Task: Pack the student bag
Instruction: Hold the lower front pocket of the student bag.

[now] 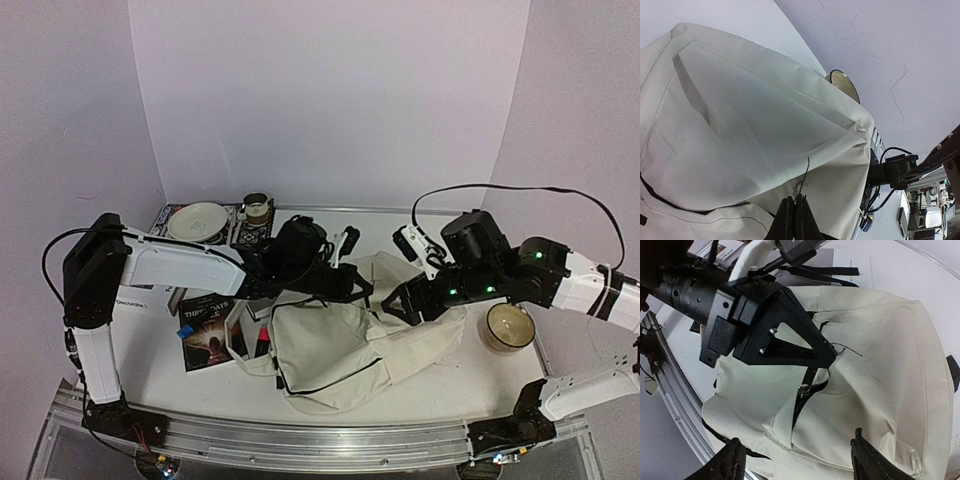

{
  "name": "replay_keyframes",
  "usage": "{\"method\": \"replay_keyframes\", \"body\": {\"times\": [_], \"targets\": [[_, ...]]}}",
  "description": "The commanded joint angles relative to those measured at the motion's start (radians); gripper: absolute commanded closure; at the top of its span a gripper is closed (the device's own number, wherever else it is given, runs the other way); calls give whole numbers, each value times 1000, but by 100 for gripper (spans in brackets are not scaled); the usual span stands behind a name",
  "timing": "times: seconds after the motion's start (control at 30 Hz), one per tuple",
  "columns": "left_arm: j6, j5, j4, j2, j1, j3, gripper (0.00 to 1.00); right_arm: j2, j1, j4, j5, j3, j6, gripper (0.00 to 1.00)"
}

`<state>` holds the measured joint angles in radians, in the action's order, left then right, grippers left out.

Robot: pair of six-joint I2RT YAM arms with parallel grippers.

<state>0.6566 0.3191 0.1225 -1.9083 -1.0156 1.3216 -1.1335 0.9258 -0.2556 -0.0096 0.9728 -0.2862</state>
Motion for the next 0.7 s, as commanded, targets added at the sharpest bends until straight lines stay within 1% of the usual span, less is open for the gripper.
{"method": "replay_keyframes", "body": {"times": [0.0,0.07,0.17,0.33,0.5,0.67], "targets": [[18,21,38,-34,-17,85,100,-37,80,-140,174,60,-82,26],[22,24,40,-44,-23,94,100,-60,115,-156,219,50,-117,26],[24,34,42,-57,-30,110,100,-87,129,-149,228,18,-147,27],[33,46,44,-70,-37,124,100,-124,132,-70,228,-31,-166,32],[48,46,48,-76,-41,128,100,-171,131,44,216,-78,-196,41],[54,30,55,-79,-41,123,100,-218,131,82,237,-131,-233,50]]}}
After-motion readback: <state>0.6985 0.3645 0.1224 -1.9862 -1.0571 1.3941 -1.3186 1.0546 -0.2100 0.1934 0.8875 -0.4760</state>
